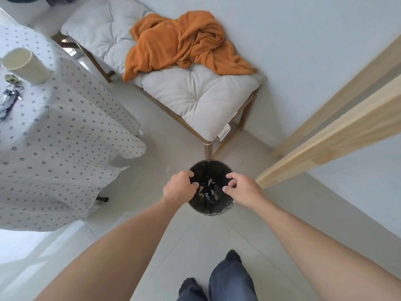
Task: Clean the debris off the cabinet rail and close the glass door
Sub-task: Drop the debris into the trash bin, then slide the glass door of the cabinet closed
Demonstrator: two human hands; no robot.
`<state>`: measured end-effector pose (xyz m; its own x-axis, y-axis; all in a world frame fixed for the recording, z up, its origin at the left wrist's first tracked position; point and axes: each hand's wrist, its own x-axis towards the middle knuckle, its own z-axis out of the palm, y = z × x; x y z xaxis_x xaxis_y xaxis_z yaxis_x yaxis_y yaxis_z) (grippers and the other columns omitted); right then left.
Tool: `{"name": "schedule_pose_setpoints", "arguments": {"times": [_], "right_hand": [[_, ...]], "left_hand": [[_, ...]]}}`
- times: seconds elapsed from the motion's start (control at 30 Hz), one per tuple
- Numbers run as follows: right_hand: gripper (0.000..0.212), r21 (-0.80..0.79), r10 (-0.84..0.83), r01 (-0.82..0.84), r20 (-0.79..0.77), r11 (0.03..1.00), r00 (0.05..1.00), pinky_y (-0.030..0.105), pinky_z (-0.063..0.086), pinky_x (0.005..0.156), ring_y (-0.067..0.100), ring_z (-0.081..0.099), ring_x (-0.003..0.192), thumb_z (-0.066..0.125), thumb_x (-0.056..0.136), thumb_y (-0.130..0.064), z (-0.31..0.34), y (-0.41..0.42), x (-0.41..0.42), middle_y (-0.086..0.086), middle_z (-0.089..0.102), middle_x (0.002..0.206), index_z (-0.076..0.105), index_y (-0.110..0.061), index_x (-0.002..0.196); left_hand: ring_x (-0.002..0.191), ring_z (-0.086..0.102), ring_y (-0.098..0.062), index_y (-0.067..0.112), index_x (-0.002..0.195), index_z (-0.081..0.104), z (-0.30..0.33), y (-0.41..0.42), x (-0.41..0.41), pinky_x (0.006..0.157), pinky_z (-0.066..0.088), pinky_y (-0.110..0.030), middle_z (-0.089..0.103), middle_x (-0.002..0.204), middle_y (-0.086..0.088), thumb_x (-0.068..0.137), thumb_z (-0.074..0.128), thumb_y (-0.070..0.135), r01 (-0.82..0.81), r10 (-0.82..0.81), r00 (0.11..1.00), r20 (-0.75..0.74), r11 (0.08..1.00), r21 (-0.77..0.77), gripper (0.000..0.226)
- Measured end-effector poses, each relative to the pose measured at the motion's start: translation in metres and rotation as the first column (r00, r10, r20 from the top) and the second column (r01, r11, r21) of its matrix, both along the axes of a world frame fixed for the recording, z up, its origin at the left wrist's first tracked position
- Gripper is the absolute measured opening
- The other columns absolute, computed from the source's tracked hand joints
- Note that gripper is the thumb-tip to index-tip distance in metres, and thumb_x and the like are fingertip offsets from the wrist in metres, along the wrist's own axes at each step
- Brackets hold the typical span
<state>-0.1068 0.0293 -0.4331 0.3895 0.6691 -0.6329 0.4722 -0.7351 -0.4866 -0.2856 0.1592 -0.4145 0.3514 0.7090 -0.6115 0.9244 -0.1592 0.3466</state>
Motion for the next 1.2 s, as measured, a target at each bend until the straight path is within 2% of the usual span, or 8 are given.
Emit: {"name": "schedule_pose_setpoints", "arguments": {"times": [0.13,0.37,0.53,0.67,0.83,0.97,1.07,1.2], "right_hand": [[0.05,0.041,-0.054,0.053,0.039,0.998,0.998,0.039,0.055,0.097,0.018,0.07,0.111,0.068,0.093,-0.048,0.079,-0.013,0.001,-0.014,0.074,0.119,0.063,-0.033,0.14],[0.044,0.237,-0.182,0.145,0.147,0.961,0.972,0.034,0.053,0.095,0.014,0.07,0.11,0.066,0.097,-0.046,0.269,-0.048,-0.005,-0.011,0.074,0.123,0.066,-0.029,0.137],[0.044,0.366,-0.314,0.226,0.204,0.903,0.927,0.034,0.05,0.101,0.017,0.068,0.119,0.067,0.097,-0.044,0.38,-0.088,-0.006,-0.009,0.074,0.126,0.067,-0.026,0.137],[0.037,0.46,-0.452,0.312,0.233,0.831,0.861,0.037,0.052,0.104,0.015,0.067,0.121,0.065,0.095,-0.039,0.44,-0.135,0.008,-0.013,0.076,0.122,0.072,-0.029,0.13],[0.025,0.574,-0.617,0.388,0.277,0.721,0.736,0.041,0.055,0.097,0.016,0.07,0.112,0.063,0.098,-0.04,0.484,-0.216,0.044,-0.014,0.075,0.115,0.075,-0.031,0.118],[0.021,0.67,-0.732,0.423,0.273,0.611,0.625,0.037,0.055,0.095,0.017,0.073,0.108,0.065,0.101,-0.032,0.502,-0.277,0.082,-0.004,0.08,0.112,0.076,-0.023,0.117],[0.018,0.725,-0.782,0.389,0.329,0.568,0.529,0.033,0.05,0.084,0.016,0.072,0.098,0.064,0.103,-0.03,0.511,-0.315,0.105,-0.006,0.079,0.103,0.077,-0.022,0.112],[0.019,0.763,-0.786,0.274,0.454,0.586,0.419,0.04,0.056,0.087,0.024,0.072,0.102,0.063,0.105,-0.027,0.518,-0.348,0.132,-0.001,0.079,0.106,0.078,-0.018,0.114]], "left_hand": [[0.101,0.063,-0.021,0.02,0.134,0.06,0.074,0.004,0.0,0.073,0.046,-0.032,0.067,0.121,-0.001,0.097,0.062,0.029,0.021,-0.025,0.998,0.053,0.998,0.063,0.038],[0.111,0.062,-0.023,0.024,0.138,0.056,0.255,-0.002,0.013,0.082,0.049,-0.034,0.065,0.128,0.0,0.094,0.063,0.03,0.14,-0.186,0.958,0.219,0.967,0.212,0.044],[0.11,0.061,-0.019,0.025,0.137,0.057,0.361,-0.015,0.038,0.082,0.048,-0.031,0.064,0.129,0.0,0.094,0.064,0.041,0.242,-0.36,0.865,0.351,0.91,0.337,0.047],[0.117,0.06,-0.021,0.026,0.136,0.059,0.423,-0.036,0.072,0.092,0.047,-0.034,0.065,0.13,0.001,0.09,0.065,0.043,0.305,-0.471,0.775,0.421,0.863,0.404,0.05],[0.113,0.061,-0.017,0.031,0.135,0.059,0.47,-0.073,0.13,0.096,0.05,-0.04,0.066,0.127,0.006,0.089,0.067,0.047,0.365,-0.55,0.675,0.491,0.828,0.426,0.05],[0.118,0.059,-0.017,0.035,0.141,0.053,0.485,-0.104,0.178,0.096,0.049,-0.036,0.062,0.134,0.007,0.088,0.069,0.048,0.403,-0.589,0.59,0.553,0.808,0.431,0.057],[0.128,0.053,-0.02,0.035,0.149,0.041,0.488,-0.122,0.21,0.1,0.046,-0.038,0.056,0.144,0.004,0.088,0.069,0.047,0.415,-0.595,0.559,0.577,0.804,0.426,0.068],[0.138,0.044,-0.026,0.033,0.158,0.014,0.484,-0.137,0.241,0.098,0.041,-0.037,0.043,0.157,0.002,0.086,0.071,0.049,0.444,-0.588,0.565,0.579,0.808,0.388,0.093]]}}
